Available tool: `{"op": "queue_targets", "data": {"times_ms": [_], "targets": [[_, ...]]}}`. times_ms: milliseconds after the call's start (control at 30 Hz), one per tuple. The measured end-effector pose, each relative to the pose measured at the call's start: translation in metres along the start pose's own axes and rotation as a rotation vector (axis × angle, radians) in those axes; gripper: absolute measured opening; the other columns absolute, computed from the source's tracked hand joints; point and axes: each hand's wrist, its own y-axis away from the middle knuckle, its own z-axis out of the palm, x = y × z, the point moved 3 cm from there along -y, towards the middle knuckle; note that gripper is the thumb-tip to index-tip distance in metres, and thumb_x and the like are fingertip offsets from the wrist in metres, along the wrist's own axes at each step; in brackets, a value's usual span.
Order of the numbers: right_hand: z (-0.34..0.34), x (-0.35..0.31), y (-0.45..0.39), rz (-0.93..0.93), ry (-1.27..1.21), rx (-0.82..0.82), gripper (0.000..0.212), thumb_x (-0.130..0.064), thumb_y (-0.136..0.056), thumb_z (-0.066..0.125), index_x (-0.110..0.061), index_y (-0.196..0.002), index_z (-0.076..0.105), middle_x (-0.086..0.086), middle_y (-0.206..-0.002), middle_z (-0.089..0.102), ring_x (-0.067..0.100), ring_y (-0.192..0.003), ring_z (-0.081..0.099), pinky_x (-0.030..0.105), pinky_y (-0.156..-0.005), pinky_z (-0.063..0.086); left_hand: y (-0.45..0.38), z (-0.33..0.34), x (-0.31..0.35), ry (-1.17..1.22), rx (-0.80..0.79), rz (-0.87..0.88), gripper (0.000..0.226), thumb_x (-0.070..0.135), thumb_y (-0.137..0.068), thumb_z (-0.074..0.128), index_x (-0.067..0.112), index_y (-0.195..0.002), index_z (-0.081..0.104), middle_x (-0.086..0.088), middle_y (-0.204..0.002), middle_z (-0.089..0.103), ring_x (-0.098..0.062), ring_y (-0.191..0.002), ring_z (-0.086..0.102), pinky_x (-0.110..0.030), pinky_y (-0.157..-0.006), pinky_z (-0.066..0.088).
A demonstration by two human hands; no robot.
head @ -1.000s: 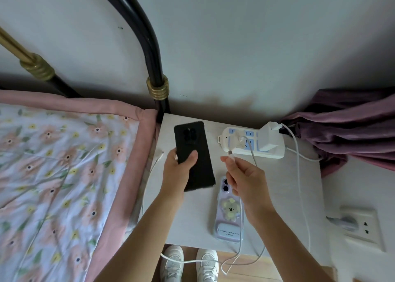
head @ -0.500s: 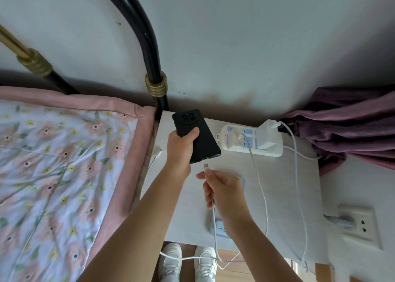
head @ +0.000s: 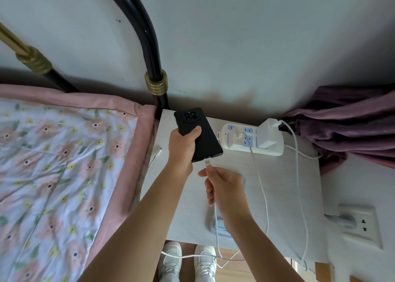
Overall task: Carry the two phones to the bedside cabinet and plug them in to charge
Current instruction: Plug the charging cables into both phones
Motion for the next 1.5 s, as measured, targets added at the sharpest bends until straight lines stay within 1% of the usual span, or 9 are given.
{"op": "queue_targets", "data": {"times_ms": [200,267,467,633,867,1000,1233,1400,1500], "targets": [[-0.002,-0.001,-0.003,-0.013,0.019,0.026,0.033,-0.021,-0.098,0.048,-0.013,-0.075,0.071,-0.006,-0.041,0.049,0.009,-0.040,0.043,0.022,-0.042,0.040,0.001,0.002,0.001,0.008,-0.011,0.007,0.033,0.016,-0.086,0.064,0.008,-0.117,0.056,-0.012,-0.106,0.069,-0.027,-0.091,0.068,-0.034,-0.068,0.059],[-0.002,-0.001,-0.003,-0.008,0.016,0.022,0.033,-0.021,-0.098,0.048,-0.013,-0.076,0.071,-0.006,-0.042,0.049,0.009,-0.041,0.043,0.023,-0.043,0.041,0.001,0.003,0.001,0.010,-0.004,0.004,0.035,0.016,-0.086,0.065,0.008,-0.118,0.055,-0.012,-0.107,0.068,-0.026,-0.091,0.068,-0.032,-0.067,0.058],[-0.003,0.000,-0.002,-0.010,0.019,0.024,0.033,-0.023,-0.097,0.048,-0.013,-0.076,0.071,-0.005,-0.042,0.050,0.010,-0.042,0.044,0.023,-0.043,0.040,-0.001,0.003,-0.003,-0.002,0.010,0.001,0.039,0.018,-0.085,0.066,0.009,-0.120,0.052,-0.012,-0.110,0.068,-0.027,-0.094,0.068,-0.034,-0.069,0.058],[-0.002,-0.001,-0.002,0.011,0.002,0.014,0.033,-0.022,-0.098,0.048,-0.012,-0.076,0.071,-0.005,-0.041,0.050,0.010,-0.041,0.044,0.024,-0.043,0.040,-0.002,0.001,-0.006,-0.046,0.023,0.016,0.044,0.021,-0.083,0.068,0.011,-0.122,0.049,-0.011,-0.112,0.066,-0.027,-0.096,0.067,-0.042,-0.079,0.059],[-0.002,0.001,-0.001,0.097,-0.067,0.001,0.032,-0.021,-0.098,0.049,-0.008,-0.077,0.070,-0.005,-0.041,0.047,0.013,-0.042,0.042,0.023,-0.042,0.038,0.000,0.001,-0.008,-0.072,0.026,0.060,0.046,0.024,-0.081,0.068,0.011,-0.121,0.049,-0.011,-0.111,0.066,-0.027,-0.096,0.068,-0.046,-0.080,0.059],[-0.001,0.001,-0.001,0.173,-0.136,-0.021,0.031,-0.019,-0.097,0.050,-0.005,-0.078,0.070,-0.001,-0.046,0.047,0.013,-0.042,0.041,0.023,-0.042,0.037,0.006,0.000,-0.007,-0.110,0.021,0.112,0.044,0.024,-0.081,0.068,0.013,-0.119,0.047,-0.008,-0.111,0.065,-0.026,-0.098,0.066,-0.049,-0.084,0.057],[0.002,0.006,-0.001,0.191,-0.149,-0.006,0.030,-0.018,-0.098,0.050,-0.007,-0.077,0.069,-0.003,-0.044,0.047,0.011,-0.043,0.043,0.023,-0.044,0.040,0.014,0.000,-0.005,-0.126,0.000,0.169,0.040,0.022,-0.083,0.067,0.017,-0.116,0.045,-0.007,-0.112,0.062,-0.024,-0.101,0.064,-0.049,-0.087,0.055],[0.005,0.011,0.001,0.189,-0.152,0.008,0.029,-0.018,-0.098,0.049,-0.009,-0.078,0.069,-0.004,-0.045,0.049,0.011,-0.045,0.046,0.023,-0.044,0.042,0.017,-0.002,-0.007,-0.141,-0.011,0.201,0.039,0.022,-0.085,0.066,0.022,-0.115,0.042,-0.004,-0.112,0.060,-0.021,-0.101,0.063,-0.041,-0.084,0.057],[0.006,0.014,0.001,0.196,-0.160,0.016,0.030,-0.019,-0.098,0.048,-0.010,-0.078,0.069,-0.001,-0.048,0.050,0.011,-0.046,0.047,0.022,-0.044,0.043,0.018,-0.003,-0.009,-0.154,-0.014,0.204,0.039,0.023,-0.085,0.066,0.023,-0.115,0.042,-0.004,-0.113,0.060,-0.022,-0.102,0.062,-0.042,-0.085,0.056]]}}
